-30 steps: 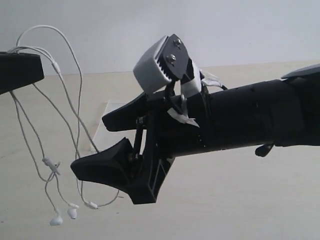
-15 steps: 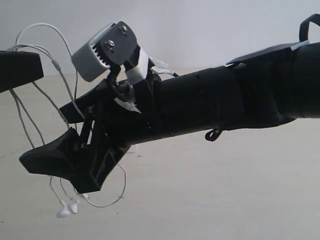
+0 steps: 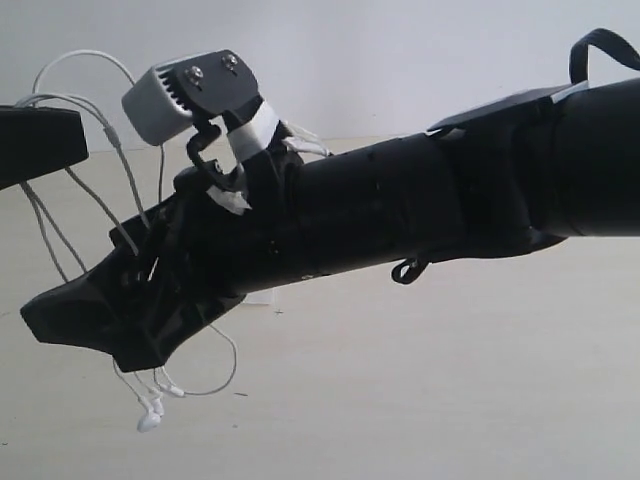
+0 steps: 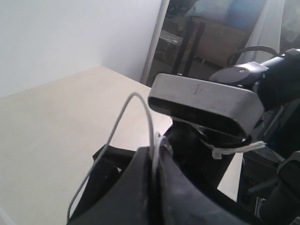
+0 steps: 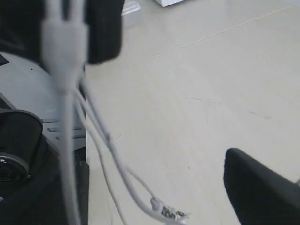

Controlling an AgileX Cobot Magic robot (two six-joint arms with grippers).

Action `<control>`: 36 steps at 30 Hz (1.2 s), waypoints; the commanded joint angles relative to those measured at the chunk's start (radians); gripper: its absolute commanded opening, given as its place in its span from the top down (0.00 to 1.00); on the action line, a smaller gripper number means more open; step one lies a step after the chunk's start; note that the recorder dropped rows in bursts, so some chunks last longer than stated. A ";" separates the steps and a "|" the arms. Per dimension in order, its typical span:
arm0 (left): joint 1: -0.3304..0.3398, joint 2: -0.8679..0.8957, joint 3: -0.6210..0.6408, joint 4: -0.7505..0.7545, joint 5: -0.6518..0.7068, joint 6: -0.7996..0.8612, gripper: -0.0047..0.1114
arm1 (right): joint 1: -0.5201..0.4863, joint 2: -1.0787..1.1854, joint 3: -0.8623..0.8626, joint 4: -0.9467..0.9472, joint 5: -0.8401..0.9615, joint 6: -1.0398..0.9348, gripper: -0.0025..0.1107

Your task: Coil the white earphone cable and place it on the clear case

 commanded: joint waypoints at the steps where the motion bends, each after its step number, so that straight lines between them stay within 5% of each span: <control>1: 0.003 -0.005 -0.005 -0.002 0.009 -0.006 0.96 | 0.002 -0.009 -0.005 -0.181 -0.050 0.171 0.30; 19: 0.003 -0.005 -0.005 -0.003 0.017 -0.024 0.96 | 0.002 -0.167 -0.003 -0.618 -0.224 0.553 0.27; 27: 0.003 -0.005 -0.005 -0.019 0.017 -0.024 0.96 | 0.002 -0.063 -0.003 -0.257 -0.197 0.261 0.22; 36: 0.003 -0.005 -0.005 -0.016 0.027 -0.024 0.96 | 0.002 -0.061 -0.003 -0.189 -0.143 0.131 0.22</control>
